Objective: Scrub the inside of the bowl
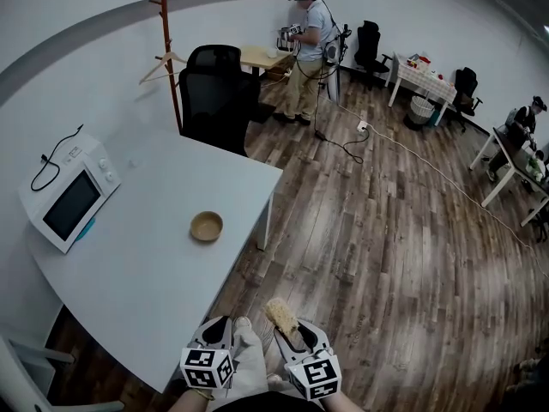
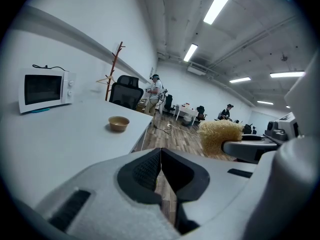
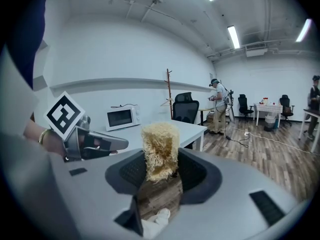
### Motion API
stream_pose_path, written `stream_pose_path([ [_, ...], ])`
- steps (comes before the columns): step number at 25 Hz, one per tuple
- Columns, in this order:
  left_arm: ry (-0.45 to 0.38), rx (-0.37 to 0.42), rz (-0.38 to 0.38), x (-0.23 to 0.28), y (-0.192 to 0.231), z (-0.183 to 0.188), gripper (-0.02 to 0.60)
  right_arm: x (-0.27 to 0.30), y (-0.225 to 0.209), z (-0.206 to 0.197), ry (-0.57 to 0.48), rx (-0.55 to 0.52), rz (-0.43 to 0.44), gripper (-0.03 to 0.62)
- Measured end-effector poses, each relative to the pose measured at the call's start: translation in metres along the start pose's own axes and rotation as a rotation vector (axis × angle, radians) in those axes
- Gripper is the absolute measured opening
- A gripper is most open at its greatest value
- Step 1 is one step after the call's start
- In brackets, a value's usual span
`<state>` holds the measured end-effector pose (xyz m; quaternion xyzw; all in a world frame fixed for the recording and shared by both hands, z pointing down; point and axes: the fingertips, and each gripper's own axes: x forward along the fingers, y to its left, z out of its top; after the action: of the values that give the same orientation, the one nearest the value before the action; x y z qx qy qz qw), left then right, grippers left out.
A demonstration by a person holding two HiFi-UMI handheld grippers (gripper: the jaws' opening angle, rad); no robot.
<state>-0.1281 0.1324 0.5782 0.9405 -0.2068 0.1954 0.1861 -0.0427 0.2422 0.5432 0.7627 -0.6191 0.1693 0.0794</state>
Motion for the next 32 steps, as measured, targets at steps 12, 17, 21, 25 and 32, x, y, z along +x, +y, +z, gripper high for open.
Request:
stream_pose_path([
  [12, -0.011, 0.013, 0.010, 0.080, 0.057, 0.064, 0.019, 0.089, -0.040, 0.049, -0.016, -0.027, -0.009, 0.175],
  [17, -0.024, -0.027, 0.046, 0.112, 0.093, 0.089, 0.019, 0.137, -0.055, 0.074, -0.011, -0.059, 0.010, 0.175],
  [21, -0.011, -0.042, 0.058, 0.130, 0.118, 0.103, 0.020, 0.174, -0.059, 0.095, -0.004, -0.069, 0.027, 0.175],
  [25, 0.010, -0.058, 0.091, 0.142, 0.149, 0.109, 0.020, 0.211, -0.049, 0.108, 0.008, -0.092, 0.071, 0.175],
  [32, 0.076, -0.132, 0.126, 0.168, 0.193, 0.096, 0.020, 0.257, -0.038, 0.121, 0.038, -0.128, 0.118, 0.175],
])
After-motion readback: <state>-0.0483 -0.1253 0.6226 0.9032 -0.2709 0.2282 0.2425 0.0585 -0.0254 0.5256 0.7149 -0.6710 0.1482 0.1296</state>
